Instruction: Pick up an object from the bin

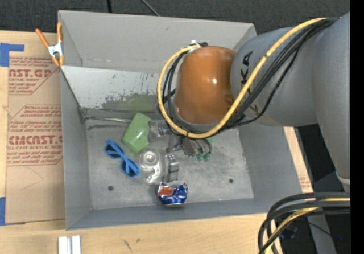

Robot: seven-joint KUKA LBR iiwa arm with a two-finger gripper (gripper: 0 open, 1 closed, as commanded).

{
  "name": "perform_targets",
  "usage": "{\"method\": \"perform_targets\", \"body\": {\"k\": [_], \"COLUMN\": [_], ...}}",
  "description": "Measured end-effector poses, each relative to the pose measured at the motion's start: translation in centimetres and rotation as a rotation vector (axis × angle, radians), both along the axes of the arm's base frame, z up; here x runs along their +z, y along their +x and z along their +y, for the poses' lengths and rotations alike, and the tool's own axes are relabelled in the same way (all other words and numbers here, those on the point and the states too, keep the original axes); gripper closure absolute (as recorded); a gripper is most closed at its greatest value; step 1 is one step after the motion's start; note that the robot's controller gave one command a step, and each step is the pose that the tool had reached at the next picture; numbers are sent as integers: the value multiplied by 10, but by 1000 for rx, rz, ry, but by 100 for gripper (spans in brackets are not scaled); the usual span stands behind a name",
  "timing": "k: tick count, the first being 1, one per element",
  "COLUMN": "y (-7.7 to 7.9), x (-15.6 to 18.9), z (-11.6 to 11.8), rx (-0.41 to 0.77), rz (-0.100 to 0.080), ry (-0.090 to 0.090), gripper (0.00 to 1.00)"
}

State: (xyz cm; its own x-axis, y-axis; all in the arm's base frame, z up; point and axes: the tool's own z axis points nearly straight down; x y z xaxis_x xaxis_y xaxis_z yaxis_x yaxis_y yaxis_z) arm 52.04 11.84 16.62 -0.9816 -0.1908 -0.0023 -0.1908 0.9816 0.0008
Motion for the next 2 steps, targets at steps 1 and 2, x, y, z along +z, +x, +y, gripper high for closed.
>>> {"method": "perform_targets", "body": {"k": [1,2], "y": [-32,-30], "x": [-91,-91], "z": [-18,-17], "rx": [236,237], "rz": [-4,-18], "ry": [4,7], "gripper": [0,100]}}
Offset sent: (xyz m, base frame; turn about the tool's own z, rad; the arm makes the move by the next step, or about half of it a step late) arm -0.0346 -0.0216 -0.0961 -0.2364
